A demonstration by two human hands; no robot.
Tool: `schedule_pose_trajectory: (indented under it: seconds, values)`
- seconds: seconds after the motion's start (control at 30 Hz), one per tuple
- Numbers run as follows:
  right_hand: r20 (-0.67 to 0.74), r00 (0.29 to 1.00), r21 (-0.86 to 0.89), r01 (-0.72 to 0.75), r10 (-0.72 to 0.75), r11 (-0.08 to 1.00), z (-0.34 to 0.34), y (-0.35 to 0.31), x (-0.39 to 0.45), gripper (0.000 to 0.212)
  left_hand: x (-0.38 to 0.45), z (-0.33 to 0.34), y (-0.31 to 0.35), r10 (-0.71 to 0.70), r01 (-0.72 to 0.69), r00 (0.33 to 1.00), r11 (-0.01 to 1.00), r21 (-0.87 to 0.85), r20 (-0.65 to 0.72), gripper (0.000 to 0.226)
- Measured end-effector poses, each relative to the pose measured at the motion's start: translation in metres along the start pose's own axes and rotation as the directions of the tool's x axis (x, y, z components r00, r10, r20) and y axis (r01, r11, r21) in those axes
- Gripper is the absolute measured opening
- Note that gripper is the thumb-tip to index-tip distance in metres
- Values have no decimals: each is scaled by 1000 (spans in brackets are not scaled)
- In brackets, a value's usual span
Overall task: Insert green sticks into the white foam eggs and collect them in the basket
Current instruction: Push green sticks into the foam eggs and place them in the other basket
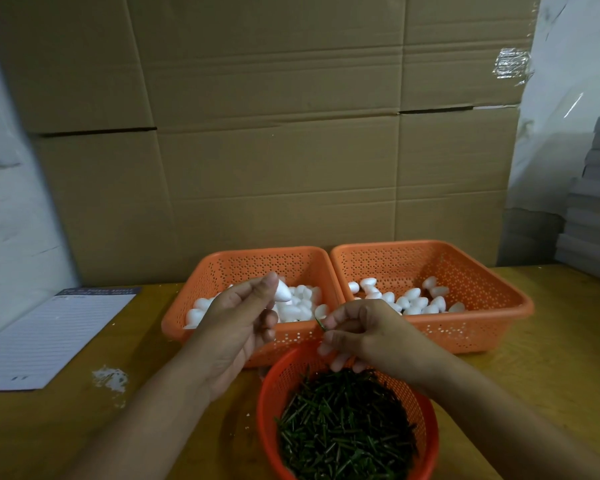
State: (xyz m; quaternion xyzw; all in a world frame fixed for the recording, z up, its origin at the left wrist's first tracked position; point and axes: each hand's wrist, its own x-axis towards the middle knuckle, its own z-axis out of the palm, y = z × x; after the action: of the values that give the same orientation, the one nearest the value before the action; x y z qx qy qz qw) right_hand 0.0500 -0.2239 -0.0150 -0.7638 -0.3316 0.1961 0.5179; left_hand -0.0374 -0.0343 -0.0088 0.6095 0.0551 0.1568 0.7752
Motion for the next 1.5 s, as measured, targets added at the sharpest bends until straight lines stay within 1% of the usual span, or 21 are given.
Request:
schedule_pose_trajectory:
  seconds: [0.17, 0.23, 0.3, 0.37, 0.4, 0.57, 0.73, 0.8, 0.87, 0.9, 0.93, 1.07, 1.2, 1.4, 1.5]
  values:
    - [0, 1000, 2, 2, -2, 1000, 0, 0, -1, 13, 2, -4, 1, -27, 35, 998, 991, -128, 61, 23]
    - [2, 1000, -7, 2, -2, 1000, -1, -1, -1, 12, 2, -5, 0, -35, 45, 997, 987, -154, 65, 29]
    - [5, 1000, -10, 1, -1, 1000, -1, -1, -1, 12, 2, -5, 0, -35, 44, 998, 984, -173, 58, 39]
    - [6, 1000, -12, 1, -1, 1000, 0, -1, -1, 11, 1, -4, 0, -25, 36, 997, 986, -164, 69, 50]
    - [6, 1000, -13, 1, -1, 1000, 0, -1, -1, 11, 1, -4, 1, -22, 34, 997, 987, -154, 77, 51]
    - [7, 1000, -17, 5, -5, 1000, 0, -2, -2, 10, -1, -4, 2, -22, 37, 992, 992, -123, 121, 46]
    - [7, 1000, -17, 5, -5, 1000, 0, -2, -2, 10, -2, -2, 3, -24, 38, 992, 992, -117, 126, 50]
    - [8, 1000, -14, 6, -6, 1000, 0, -1, -2, 10, -2, -2, 2, -32, 50, 989, 991, -124, 141, 42]
    - [7, 1000, -9, 6, -6, 1000, 0, -1, -2, 6, -2, -2, 3, -55, 82, 983, 986, -146, 175, 20]
    - [8, 1000, -6, 6, -6, 1000, 0, 0, -2, 4, -2, -1, 4, -70, 102, 979, 981, -164, 190, 13]
    - [9, 1000, -4, 6, -6, 1000, 0, 0, -2, 3, -1, -1, 5, -83, 119, 977, 977, -180, 197, 15]
    - [14, 1000, -10, 12, -12, 1000, -1, -1, -2, 5, -1, 2, 6, -127, 160, 979, 964, -210, 162, 38]
    - [19, 1000, -9, 11, -11, 1000, 0, -2, -2, 5, 0, 5, 5, -171, 192, 979, 958, -214, 110, 50]
    - [21, 1000, -20, 8, -8, 1000, 0, -2, -3, 10, -1, 5, 5, -196, 212, 976, 955, -209, 93, 55]
    - [18, 1000, -20, 13, -12, 1000, 0, -2, -2, 10, -2, 7, 6, -201, 217, 975, 947, -237, 91, 48]
